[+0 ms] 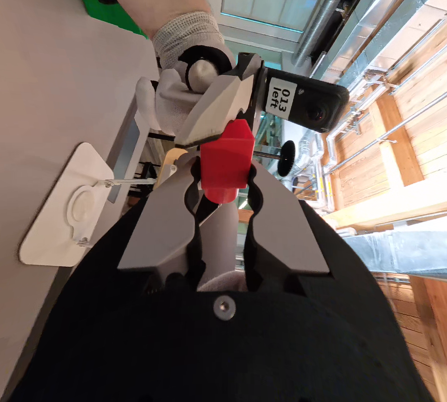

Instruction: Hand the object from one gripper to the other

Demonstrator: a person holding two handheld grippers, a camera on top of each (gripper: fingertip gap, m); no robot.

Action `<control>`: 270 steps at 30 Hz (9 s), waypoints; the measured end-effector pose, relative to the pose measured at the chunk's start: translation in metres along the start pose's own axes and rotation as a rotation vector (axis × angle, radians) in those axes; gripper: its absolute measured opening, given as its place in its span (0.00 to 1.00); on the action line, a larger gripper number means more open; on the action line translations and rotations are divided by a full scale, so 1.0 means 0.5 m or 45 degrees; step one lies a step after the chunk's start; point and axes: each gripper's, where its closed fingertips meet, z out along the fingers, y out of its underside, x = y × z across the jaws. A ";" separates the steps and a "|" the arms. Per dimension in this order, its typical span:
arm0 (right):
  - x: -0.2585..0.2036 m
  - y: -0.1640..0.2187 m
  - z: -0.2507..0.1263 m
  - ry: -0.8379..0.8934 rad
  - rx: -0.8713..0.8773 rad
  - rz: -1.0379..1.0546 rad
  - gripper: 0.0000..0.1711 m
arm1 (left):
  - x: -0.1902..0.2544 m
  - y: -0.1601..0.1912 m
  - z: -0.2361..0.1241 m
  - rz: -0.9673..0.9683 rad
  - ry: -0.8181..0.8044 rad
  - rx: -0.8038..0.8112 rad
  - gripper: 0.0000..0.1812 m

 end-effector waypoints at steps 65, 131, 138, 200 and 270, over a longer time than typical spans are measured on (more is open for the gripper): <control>0.029 0.176 0.050 0.033 -0.080 1.909 0.26 | -0.263 -0.051 -0.090 1.344 -1.866 -1.170 0.40; 0.048 0.076 0.008 -0.400 0.753 2.095 0.42 | -0.158 -0.058 -0.059 1.328 -1.297 -0.815 0.40; 0.043 0.070 0.018 -0.400 0.511 2.021 0.36 | -0.174 -0.046 -0.079 1.330 -1.349 -0.942 0.40; -0.139 0.590 -0.315 -0.214 -1.415 1.237 0.29 | -0.137 -0.064 -0.194 1.128 -1.520 -1.256 0.30; -0.183 0.109 0.082 -0.513 -0.368 1.079 0.23 | 0.470 0.330 -0.732 -0.736 -2.109 -1.214 0.04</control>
